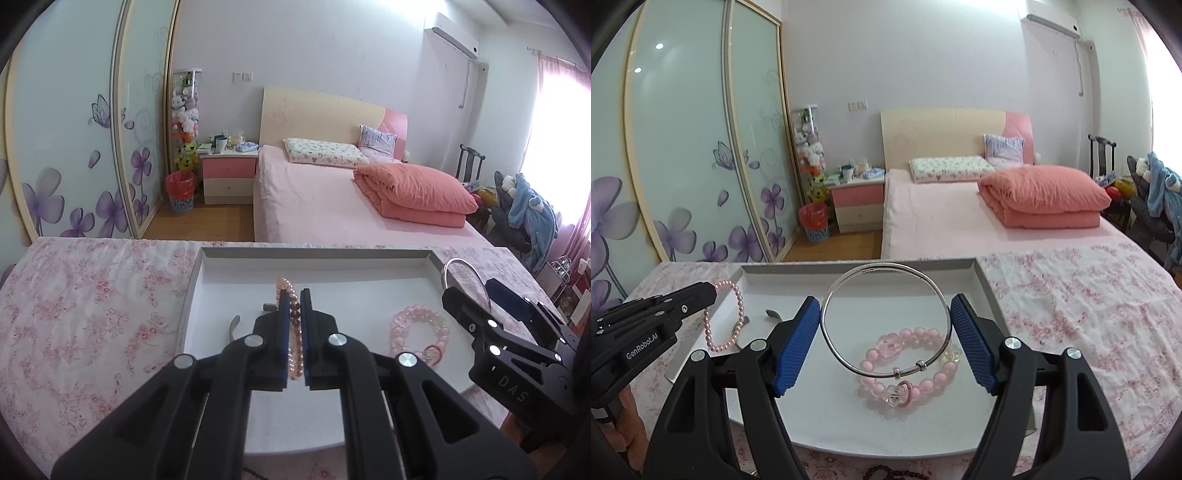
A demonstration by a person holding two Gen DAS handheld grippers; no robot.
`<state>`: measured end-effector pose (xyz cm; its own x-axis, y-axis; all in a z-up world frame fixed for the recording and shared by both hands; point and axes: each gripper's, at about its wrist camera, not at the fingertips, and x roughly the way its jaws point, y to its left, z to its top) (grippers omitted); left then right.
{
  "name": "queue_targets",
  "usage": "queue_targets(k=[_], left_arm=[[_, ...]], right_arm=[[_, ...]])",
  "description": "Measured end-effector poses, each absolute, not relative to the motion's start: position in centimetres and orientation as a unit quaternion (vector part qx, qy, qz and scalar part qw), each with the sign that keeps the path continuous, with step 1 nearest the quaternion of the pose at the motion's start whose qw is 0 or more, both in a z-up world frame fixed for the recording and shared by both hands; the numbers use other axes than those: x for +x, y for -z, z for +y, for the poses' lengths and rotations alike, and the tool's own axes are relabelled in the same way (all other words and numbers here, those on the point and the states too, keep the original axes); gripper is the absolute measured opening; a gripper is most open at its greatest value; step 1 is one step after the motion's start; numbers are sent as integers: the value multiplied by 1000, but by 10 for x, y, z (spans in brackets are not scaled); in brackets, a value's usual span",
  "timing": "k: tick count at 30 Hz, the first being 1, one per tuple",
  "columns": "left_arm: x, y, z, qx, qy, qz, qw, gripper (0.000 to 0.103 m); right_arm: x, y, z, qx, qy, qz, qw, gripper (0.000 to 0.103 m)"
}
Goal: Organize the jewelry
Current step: 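Lower both bracelets into the gray tray and open both tools to release, then grasp the dark red bead bracelet with the right tool while the left tool grasps the black bead bracelet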
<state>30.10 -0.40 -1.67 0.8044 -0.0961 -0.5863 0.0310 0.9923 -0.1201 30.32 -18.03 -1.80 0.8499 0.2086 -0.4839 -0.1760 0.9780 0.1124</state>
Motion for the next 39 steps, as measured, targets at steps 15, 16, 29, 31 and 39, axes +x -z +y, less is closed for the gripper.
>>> queue_targets(k=[15,16,29,31,39], left_arm=[[303,19,7,-71,34,316,946,17],[302,16,9,-73,31,314,946,17],[246,2,52,-76,-5,309,948,27],[232,5,59,-78,-7,315,946,30],[196,28,69,-77,4,357,931,31]], right_arm=[[307,14,-184,49,-106,270,956,76],[306,13,-186,50,-104,268,956,76],[260,4,-205,33,-100,265,958,76],[250,6,-208,28,-100,273,956,76],[223,26,-218,20,-99,316,943,76]])
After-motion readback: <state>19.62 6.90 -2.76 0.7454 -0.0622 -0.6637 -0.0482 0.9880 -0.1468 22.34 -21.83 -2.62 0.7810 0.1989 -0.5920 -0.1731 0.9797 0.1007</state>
